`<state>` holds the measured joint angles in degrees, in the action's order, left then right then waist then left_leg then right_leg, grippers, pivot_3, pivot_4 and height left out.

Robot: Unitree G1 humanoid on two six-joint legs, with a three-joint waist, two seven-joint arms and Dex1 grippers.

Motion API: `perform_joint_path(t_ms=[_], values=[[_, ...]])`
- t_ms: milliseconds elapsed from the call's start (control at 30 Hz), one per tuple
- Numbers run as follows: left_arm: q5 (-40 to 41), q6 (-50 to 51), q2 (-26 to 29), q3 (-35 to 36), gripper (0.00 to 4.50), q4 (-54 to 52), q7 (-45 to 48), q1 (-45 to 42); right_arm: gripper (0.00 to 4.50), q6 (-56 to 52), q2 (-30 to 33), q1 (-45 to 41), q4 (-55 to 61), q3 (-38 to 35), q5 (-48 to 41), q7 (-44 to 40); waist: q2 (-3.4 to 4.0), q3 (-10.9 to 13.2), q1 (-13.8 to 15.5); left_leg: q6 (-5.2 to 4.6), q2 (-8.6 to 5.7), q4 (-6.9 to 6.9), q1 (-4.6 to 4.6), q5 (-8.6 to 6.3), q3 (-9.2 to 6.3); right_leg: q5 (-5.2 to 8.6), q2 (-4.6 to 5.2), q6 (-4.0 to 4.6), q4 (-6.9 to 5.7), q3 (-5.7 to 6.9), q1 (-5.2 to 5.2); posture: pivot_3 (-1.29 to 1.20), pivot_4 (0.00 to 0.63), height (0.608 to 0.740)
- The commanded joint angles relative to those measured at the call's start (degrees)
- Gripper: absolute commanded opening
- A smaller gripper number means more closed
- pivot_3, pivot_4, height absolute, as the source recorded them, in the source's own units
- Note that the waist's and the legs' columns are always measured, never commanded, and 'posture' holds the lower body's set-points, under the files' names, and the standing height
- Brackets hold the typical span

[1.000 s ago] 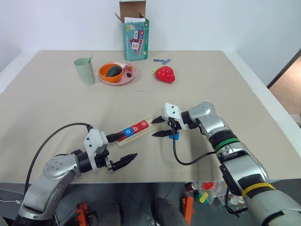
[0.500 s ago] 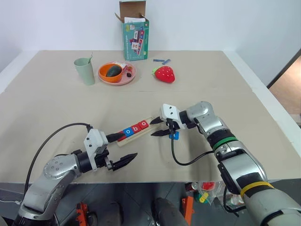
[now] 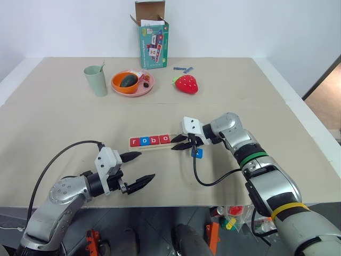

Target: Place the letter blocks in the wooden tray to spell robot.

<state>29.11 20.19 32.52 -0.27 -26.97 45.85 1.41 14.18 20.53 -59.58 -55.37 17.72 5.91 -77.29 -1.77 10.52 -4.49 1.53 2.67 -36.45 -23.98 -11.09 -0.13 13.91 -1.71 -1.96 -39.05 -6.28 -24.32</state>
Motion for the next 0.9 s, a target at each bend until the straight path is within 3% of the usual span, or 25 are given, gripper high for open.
perform_joint_path(t_ms=[33, 233, 567, 833, 900], values=[[0.04, -0.76, 0.28, 0.36, 4.5, -2.12, 0.19, 0.07, 1.1, 0.33, 0.21, -0.95, 1.41, -0.57, -0.2, -0.56, 0.0, 0.0, 0.0, 0.0, 0.0, 0.0, 0.0, 0.0, 0.0, 0.0, 0.0, 0.0, 0.0, 0.0, 0.0, 0.0, 0.15, 0.74], [-0.17, -1.0, 0.35, 0.18, 4.5, -1.54, 0.6, -0.28, 1.1, -5.94, 1.99, 1.8, 10.0, -0.84, -1.87, -3.67, 0.0, 0.0, 0.02, 0.0, 0.0, 0.01, -0.01, 0.0, -0.01, 0.01, 0.0, -0.01, 0.0, 0.01, 0.0, 0.0, 0.15, 0.74], [-0.45, -1.17, 0.22, -0.08, 4.5, -0.67, 1.35, -1.12, 1.1, -22.96, 7.67, 14.99, 38.26, -0.61, -5.47, -4.54, 0.0, 0.0, 0.07, 0.0, -0.01, 0.02, -0.04, 0.0, -0.07, 0.04, 0.0, -0.03, -0.01, 0.04, -0.01, 0.0, 0.15, 0.74], [-0.46, -1.3, 0.3, -0.13, 4.5, 0.41, 2.62, -2.22, 1.1, -28.82, 8.38, 15.9, 42.51, -3.91, -7.69, 1.94, 0.0, 0.0, 0.01, 0.04, -0.01, -0.01, 0.01, 0.03, -0.03, -0.02, -0.01, 0.03, -0.01, 0.04, -0.01, 0.0, 0.15, 0.74], [-0.2, -1.25, 0.26, -0.11, 4.5, 0.38, 2.91, -2.25, 1.67, -33.19, 8.98, 15.64, 44.55, -5.54, -9.62, 2.79, 0.0, 0.0, 0.03, 0.04, -0.01, -0.01, 0.0, 0.03, -0.04, -0.02, -0.01, 0.02, -0.01, 0.04, -0.01, 0.0, 0.15, 0.74]])
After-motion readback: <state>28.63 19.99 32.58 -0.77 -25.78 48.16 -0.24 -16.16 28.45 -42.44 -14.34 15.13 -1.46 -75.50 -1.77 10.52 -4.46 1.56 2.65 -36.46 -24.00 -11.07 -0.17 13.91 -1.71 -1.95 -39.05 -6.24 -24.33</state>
